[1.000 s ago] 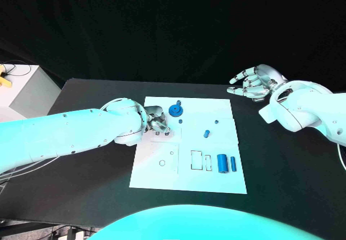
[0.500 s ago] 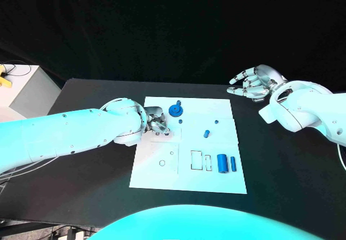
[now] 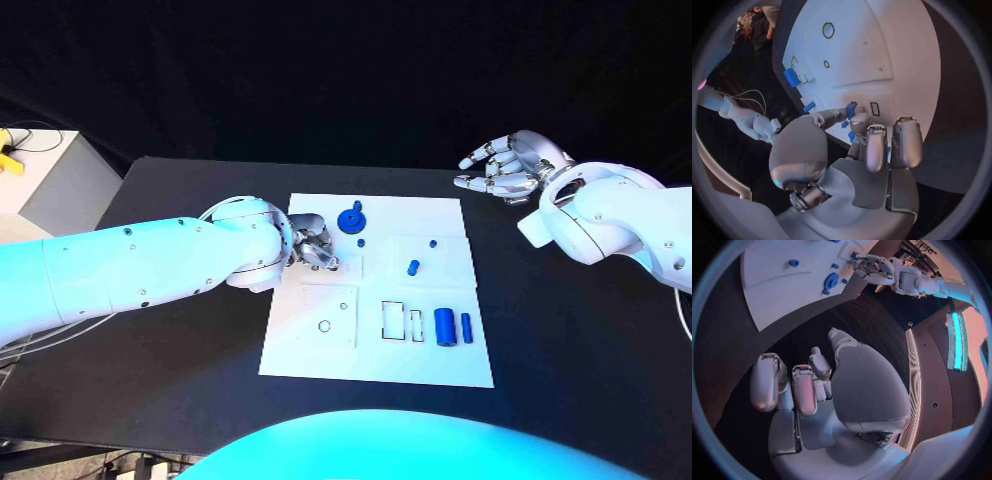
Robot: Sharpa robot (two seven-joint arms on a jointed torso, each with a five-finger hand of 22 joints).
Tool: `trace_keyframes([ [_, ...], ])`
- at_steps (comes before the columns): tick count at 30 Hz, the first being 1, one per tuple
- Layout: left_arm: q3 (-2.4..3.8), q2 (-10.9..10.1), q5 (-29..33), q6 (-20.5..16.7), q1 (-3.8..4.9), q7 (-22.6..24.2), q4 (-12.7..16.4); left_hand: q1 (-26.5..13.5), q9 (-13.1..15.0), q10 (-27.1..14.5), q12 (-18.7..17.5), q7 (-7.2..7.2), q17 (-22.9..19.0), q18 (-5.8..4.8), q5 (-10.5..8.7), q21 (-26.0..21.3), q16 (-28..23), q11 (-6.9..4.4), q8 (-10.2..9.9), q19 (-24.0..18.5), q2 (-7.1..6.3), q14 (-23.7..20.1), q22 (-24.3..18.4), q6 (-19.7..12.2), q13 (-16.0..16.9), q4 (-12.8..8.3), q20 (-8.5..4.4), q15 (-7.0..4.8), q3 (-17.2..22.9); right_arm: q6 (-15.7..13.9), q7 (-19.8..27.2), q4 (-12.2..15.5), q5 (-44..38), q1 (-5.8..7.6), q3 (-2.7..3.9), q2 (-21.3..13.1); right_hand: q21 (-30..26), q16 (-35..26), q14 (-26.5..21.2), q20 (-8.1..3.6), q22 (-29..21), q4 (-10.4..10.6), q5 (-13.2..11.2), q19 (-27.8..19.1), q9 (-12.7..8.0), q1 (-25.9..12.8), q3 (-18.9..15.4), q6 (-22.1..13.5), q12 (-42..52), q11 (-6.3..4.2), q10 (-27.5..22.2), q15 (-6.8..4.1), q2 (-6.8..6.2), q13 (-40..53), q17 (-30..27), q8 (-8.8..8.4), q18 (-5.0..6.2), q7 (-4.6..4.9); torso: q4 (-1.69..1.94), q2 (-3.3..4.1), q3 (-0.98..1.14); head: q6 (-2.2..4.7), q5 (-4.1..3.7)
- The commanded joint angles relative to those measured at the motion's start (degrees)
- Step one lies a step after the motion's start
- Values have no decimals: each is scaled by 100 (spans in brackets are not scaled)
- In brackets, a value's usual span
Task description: Assemble the parts on the task board
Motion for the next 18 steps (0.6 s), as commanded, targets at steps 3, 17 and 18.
trace_keyframes([
  [3,-7,0,-12,143,-12,-3,-13,42,3,40,27,-133,1270,-35,24,37,29,6,38,54,18,521,8,173,5,-1139,-3,-30,1140,83,22,1,-34,-5,1,-2,-34,-23,299,16,323,9,16,-20,-8,-54,-19,-47,-12,2,-42,31,-16,-1,574,-25,50,-3,-5,2,2,1,-7],
  [17,-7,10,-4,199,-11,-8,-35,45,1,55,40,-135,1278,-38,34,43,35,4,36,61,14,524,20,182,25,-1141,-5,-32,1145,88,23,-6,-35,-6,1,1,-39,-29,296,17,322,1,18,-19,-12,-77,-28,-50,-11,2,-48,31,-10,-10,566,-23,51,-4,-3,2,4,1,-16],
  [18,-7,12,-1,204,-11,-8,-37,45,1,56,40,-135,1281,-38,37,43,36,4,36,62,13,524,20,184,25,-1142,-5,-33,1146,87,23,-6,-35,-6,1,1,-39,-29,296,17,322,1,18,-19,-12,-77,-28,-50,-11,2,-48,31,-10,-10,566,-23,51,-4,-3,3,3,1,-18],
])
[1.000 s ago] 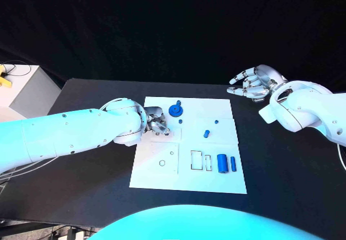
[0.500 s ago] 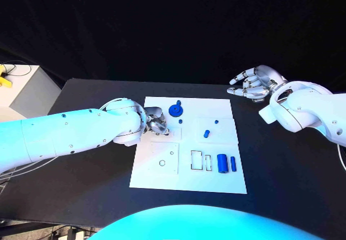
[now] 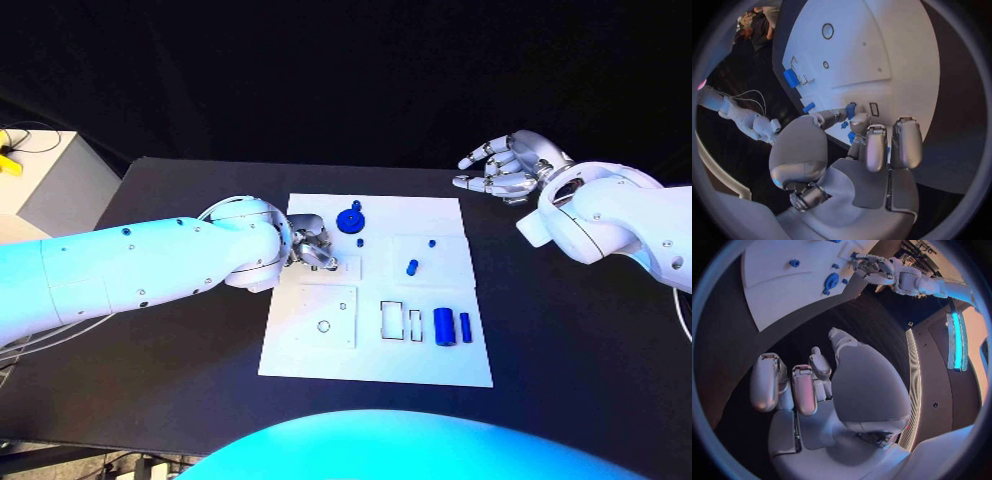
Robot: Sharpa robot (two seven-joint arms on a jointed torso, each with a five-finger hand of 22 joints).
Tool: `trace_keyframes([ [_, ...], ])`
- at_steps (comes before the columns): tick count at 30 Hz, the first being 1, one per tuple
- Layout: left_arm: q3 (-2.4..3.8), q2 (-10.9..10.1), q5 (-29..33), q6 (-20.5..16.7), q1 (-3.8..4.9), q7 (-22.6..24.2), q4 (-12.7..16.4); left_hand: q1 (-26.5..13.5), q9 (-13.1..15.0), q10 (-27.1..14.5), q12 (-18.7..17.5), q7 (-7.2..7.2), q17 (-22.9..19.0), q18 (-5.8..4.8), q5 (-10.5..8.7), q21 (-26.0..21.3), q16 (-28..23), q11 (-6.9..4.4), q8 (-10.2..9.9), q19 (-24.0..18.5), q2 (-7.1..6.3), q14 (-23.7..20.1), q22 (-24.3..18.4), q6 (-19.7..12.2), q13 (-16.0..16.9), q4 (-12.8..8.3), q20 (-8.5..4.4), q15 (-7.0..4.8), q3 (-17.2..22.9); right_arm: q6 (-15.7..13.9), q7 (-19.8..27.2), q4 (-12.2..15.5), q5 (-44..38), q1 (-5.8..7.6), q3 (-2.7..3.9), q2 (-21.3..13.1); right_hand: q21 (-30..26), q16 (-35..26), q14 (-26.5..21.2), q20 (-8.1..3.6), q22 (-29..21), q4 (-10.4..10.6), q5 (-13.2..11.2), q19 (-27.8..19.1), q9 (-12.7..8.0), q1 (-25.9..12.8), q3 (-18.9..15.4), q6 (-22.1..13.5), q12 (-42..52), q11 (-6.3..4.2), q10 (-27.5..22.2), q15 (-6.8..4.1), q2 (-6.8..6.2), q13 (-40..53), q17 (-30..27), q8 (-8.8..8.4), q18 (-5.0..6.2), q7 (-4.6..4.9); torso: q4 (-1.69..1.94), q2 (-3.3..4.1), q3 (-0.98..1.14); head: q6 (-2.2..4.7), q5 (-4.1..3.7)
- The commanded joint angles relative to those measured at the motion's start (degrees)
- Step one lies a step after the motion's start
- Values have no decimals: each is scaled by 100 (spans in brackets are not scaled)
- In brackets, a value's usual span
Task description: Assemble the parts on the task board
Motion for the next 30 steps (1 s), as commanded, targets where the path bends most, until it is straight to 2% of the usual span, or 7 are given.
trace_keyframes([
  [1,-11,11,3,159,-13,-11,-19,45,7,57,19,-129,1281,-39,37,20,36,2,17,40,13,525,5,176,4,-1142,16,-33,1146,80,25,1,-35,-4,1,-2,-39,-29,295,17,322,1,18,-19,-5,-55,-28,-50,-11,2,-48,31,13,-5,567,-23,51,-4,-2,0,1,1,-2],
  [15,-12,108,83,330,-13,-16,-119,-69,1,239,138,-211,1359,-66,108,79,91,-59,51,118,-2,550,133,390,160,-1061,-1,-76,1042,89,24,8,-36,-4,1,-12,-39,-29,295,17,322,1,18,-19,-5,-55,-28,-50,-11,2,-48,31,13,-5,567,-23,51,-4,-2,-4,2,1,-19],
  [30,-12,167,94,285,-13,-10,-156,-144,-2,320,179,-258,1395,-84,48,112,116,-98,65,169,109,561,213,491,216,-972,-26,-107,960,105,18,13,-39,-4,1,-18,-48,-34,293,17,318,-6,21,-21,-7,-57,-29,-51,-12,1,-53,30,14,-12,561,-22,52,-5,-4,-1,7,1,-52],
])
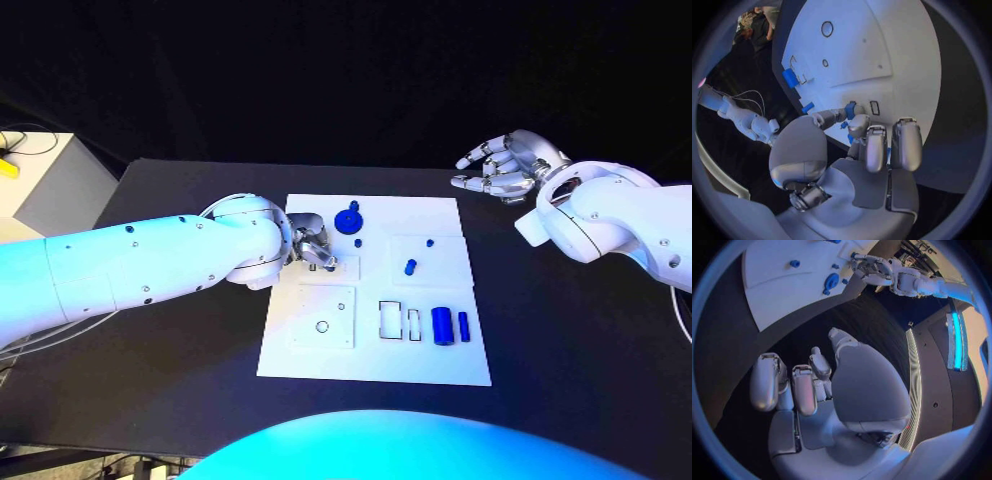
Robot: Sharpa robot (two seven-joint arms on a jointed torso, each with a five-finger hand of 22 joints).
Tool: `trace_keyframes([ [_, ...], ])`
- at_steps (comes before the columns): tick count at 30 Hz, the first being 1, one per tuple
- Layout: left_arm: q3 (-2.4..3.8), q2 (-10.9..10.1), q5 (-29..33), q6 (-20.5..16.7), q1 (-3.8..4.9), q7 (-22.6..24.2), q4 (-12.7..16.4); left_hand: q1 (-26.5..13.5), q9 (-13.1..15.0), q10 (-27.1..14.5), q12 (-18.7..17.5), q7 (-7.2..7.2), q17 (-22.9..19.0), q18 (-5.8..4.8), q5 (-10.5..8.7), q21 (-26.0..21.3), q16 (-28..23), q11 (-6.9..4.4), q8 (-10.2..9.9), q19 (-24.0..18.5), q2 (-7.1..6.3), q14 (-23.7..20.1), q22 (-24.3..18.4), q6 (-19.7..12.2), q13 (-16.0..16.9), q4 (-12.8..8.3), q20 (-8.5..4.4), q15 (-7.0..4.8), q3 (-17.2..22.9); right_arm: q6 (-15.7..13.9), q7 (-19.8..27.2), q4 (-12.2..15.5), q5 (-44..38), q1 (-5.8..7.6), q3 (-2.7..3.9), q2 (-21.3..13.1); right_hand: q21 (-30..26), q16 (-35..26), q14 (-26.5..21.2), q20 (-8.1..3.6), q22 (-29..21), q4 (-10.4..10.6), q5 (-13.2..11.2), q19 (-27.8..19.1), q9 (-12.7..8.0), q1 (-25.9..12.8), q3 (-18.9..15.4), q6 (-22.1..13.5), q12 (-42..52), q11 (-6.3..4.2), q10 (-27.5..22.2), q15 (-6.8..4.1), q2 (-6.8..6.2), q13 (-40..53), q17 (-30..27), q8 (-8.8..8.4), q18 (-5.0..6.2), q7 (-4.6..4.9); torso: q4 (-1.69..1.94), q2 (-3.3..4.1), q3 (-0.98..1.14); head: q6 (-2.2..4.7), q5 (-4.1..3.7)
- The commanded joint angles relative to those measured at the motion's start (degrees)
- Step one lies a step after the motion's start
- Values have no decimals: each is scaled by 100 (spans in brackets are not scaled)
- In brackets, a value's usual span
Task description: Assemble the parts on the task board
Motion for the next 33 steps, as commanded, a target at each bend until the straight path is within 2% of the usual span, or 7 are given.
trace_keyframes([
  [1,-26,42,58,135,-32,4,6,-50,-4,65,36,-276,1400,-85,-32,24,35,0,26,46,20,574,158,310,18,-964,-10,-39,936,94,20,9,-38,-3,1,-4,-17,-34,293,17,314,-6,21,-21,-8,-57,-29,-51,-12,1,-53,30,14,-5,562,-22,52,-5,2,4,0,1,-14],
  [17,-26,72,38,143,-31,12,-24,-89,2,127,47,-335,1425,-94,-112,32,52,-43,48,71,21,581,197,413,43,-903,-40,-73,551,102,16,23,-39,-3,1,-11,-17,-34,293,17,314,-6,21,-21,-8,-57,-29,-51,-12,1,-53,30,14,-5,562,-22,52,-5,10,-3,-6,1,-48],
  [22,-26,83,35,119,-31,14,-42,-154,-11,133,45,-359,1424,-95,-150,23,51,-57,23,73,-17,580,199,432,53,-754,-52,-86,188,105,13,33,-39,-3,1,-16,-27,-40,290,17,309,-8,25,-23,-10,-60,-31,-54,-13,1,-58,30,15,-12,555,-22,54,-5,7,-1,-8,1,-60],
  [33,-26,98,38,141,-31,15,-64,-189,-20,131,51,-371,1431,-97,-160,21,56,-66,5,81,-90,582,208,442,68,-671,-60,-94,-41,104,11,41,-39,-3,1,-31,-27,-40,290,17,309,-8,25,-23,-10,-60,-31,-54,-13,1,-58,30,15,-12,555,-22,54,-5,11,0,-12,1,-74],
])
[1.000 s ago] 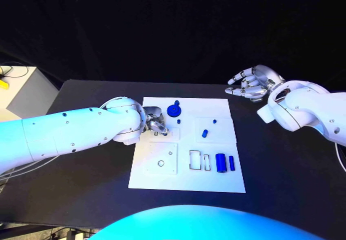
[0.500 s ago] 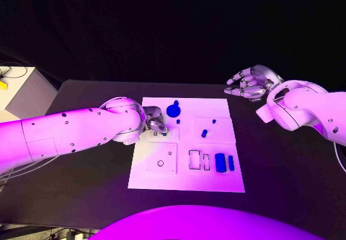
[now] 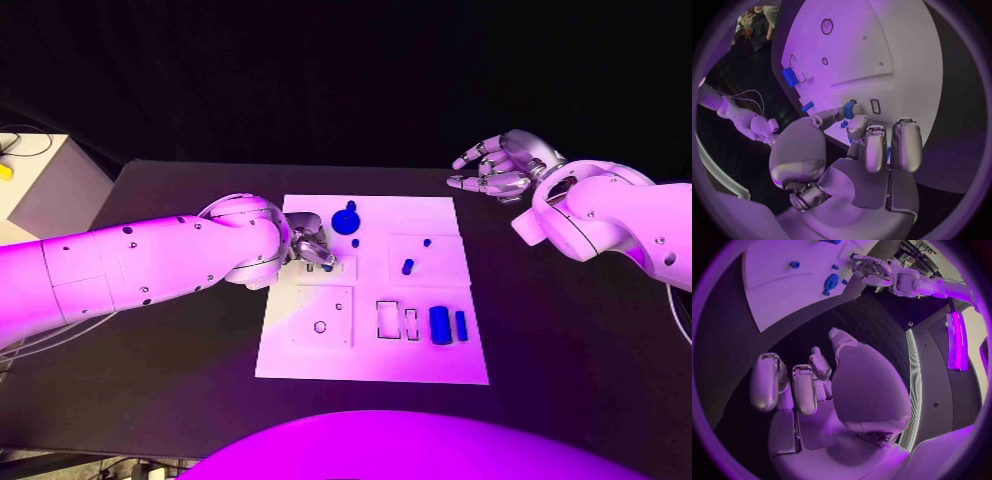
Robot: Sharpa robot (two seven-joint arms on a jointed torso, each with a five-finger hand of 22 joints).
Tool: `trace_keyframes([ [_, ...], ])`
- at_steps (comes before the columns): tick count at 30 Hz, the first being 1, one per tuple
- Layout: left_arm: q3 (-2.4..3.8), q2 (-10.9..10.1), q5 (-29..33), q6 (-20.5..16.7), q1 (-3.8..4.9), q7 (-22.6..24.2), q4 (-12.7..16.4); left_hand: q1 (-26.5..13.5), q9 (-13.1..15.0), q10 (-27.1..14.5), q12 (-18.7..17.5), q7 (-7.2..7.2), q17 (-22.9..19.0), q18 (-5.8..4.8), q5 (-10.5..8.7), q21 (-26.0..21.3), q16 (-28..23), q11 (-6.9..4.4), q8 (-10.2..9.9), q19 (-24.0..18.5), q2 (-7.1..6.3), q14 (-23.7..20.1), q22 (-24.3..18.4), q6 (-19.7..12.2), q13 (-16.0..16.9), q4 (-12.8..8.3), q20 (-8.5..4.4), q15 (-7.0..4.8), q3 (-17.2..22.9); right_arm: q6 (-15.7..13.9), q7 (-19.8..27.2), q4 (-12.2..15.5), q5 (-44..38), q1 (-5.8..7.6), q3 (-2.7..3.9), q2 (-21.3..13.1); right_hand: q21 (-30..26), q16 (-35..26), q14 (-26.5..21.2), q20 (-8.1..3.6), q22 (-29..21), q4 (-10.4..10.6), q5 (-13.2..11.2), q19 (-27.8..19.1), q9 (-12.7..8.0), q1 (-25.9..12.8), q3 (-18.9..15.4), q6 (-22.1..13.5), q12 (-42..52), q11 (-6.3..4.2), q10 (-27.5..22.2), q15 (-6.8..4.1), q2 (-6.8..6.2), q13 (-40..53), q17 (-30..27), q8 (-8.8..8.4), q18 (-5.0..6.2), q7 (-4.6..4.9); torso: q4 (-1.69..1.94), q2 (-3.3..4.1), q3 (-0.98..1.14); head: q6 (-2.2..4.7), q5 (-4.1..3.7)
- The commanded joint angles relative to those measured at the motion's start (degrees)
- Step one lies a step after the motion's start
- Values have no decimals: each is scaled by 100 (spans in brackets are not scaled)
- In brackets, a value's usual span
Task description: Assemble the parts on the task board
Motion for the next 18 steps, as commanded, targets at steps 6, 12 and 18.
trace_keyframes([
  [6,-29,44,39,152,-38,16,-19,44,-6,26,24,-263,1433,-97,-28,18,36,-28,-31,33,-53,573,209,254,19,-108,-33,-45,3,78,23,15,-38,-3,1,-8,-27,-18,290,17,311,-8,25,-23,-5,-60,-31,-54,-13,1,-58,30,15,-5,555,-22,54,-5,5,-2,-2,1,-12],
  [12,-29,52,39,170,-38,16,-30,30,-10,25,29,-269,1434,-100,-36,20,37,-32,-36,39,-86,573,219,268,26,-57,-36,-49,-125,76,26,17,-38,-3,1,-9,-27,-18,290,17,311,-8,25,-23,-5,-60,-31,-54,-13,1,-58,30,15,-5,555,-22,54,-5,5,-3,-1,1,-14],
  [18,-29,58,38,182,-39,16,-38,30,-11,27,34,-272,1441,-101,-38,22,42,-33,-37,44,-101,576,226,273,33,-43,-38,-51,-169,75,28,20,-38,-3,1,-12,-27,-18,290,17,311,-8,25,-23,-5,-60,-31,-54,-13,1,-58,30,15,-5,555,-22,54,-5,3,-5,0,1,-14],
])
